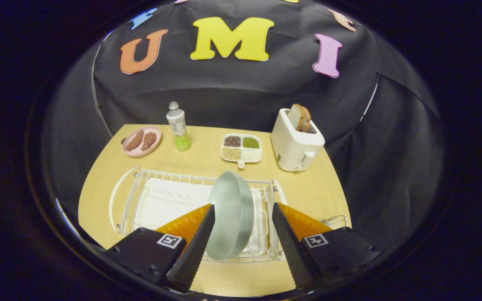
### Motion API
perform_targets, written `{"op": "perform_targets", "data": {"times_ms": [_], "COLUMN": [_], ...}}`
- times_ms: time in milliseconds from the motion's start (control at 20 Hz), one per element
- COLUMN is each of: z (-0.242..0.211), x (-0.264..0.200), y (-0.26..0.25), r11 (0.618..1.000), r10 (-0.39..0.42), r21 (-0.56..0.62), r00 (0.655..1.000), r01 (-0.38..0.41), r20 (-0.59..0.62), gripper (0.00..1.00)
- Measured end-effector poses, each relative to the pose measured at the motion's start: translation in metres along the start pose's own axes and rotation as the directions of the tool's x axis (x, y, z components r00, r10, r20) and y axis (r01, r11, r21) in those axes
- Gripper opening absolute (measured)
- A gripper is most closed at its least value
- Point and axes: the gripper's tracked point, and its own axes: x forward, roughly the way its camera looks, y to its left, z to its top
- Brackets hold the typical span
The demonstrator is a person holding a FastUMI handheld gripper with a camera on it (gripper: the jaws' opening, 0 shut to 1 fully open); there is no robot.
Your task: Take the plate from the dish rack, then take the spoon from the basket and place it into the plate.
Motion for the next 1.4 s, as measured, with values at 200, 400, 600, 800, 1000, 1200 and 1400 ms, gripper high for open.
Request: {"op": "perform_targets", "data": {"times_ms": [200,400,600,800,1000,1200,1400], "z": [0.006,0.010,0.010,-0.007,-0.001,0.011,0.018], "x": [0.014,0.024,0.031,0.027,0.013,0.000,-0.014], "y": [-0.010,-0.021,-0.009,0.004,0.019,0.029,0.023], "r11": [0.983,0.964,0.973,0.971,0.947,0.918,0.891], "r10": [-0.153,-0.245,-0.207,-0.221,-0.284,-0.369,-0.432], "r21": [-0.122,-0.151,-0.143,-0.155,-0.223,-0.221,-0.202], "r00": [0.981,0.952,0.955,0.926,0.924,0.914,0.896], "r01": [0.138,0.218,0.180,0.181,0.230,0.329,0.406], "r20": [-0.120,-0.185,-0.211,-0.306,-0.255,-0.168,-0.107], "gripper": [0.82,0.72,0.53,0.30,0.18,0.14,0.14]}}
